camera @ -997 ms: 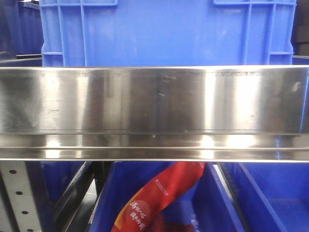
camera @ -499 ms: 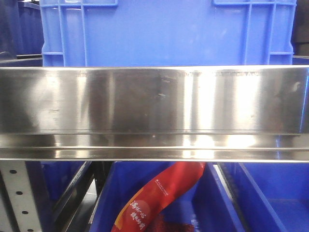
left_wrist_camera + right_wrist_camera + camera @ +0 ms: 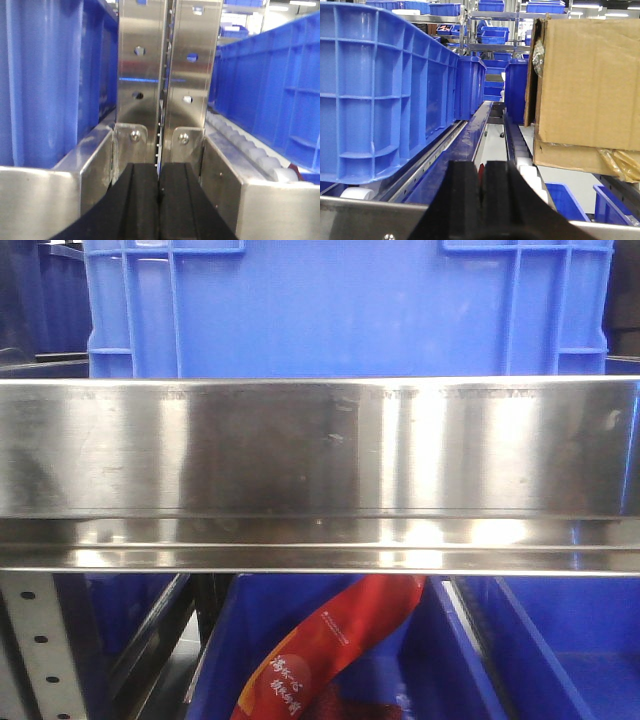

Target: Grab block from conveyor and place in blue bin

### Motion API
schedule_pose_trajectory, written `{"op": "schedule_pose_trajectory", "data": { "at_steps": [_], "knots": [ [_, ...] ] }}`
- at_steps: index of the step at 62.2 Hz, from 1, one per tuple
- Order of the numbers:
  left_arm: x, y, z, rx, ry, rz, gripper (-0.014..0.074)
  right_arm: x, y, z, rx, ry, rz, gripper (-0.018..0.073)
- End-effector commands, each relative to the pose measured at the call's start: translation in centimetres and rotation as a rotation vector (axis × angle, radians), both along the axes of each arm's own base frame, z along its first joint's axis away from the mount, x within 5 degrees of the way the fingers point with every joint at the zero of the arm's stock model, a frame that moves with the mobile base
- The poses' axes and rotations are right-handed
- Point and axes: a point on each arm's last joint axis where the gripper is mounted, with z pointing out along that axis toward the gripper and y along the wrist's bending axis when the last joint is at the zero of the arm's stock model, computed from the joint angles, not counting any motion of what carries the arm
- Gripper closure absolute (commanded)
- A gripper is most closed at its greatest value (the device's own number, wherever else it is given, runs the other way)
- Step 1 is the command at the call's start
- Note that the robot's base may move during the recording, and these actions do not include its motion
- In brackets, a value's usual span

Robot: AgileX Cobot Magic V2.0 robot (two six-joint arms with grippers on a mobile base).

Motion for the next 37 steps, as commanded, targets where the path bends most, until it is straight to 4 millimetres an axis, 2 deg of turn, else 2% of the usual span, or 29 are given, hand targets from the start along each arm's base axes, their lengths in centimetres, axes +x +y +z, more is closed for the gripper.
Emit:
{"op": "schedule_pose_trajectory", "data": {
  "at_steps": [1, 37],
  "knots": [
    [-0.06, 0.02, 0.15, -0.003, -0.018, 0.003, 0.0707, -0.05, -0.03, 0.22, -0.01, -0.025, -0.006, 0.0727],
    [-0.06, 0.02, 0.15, -0.003, -0.018, 0.003, 0.0707, -0.05, -0.03, 0.22, -0.01, -0.025, -0.006, 0.0727]
  ]
}}
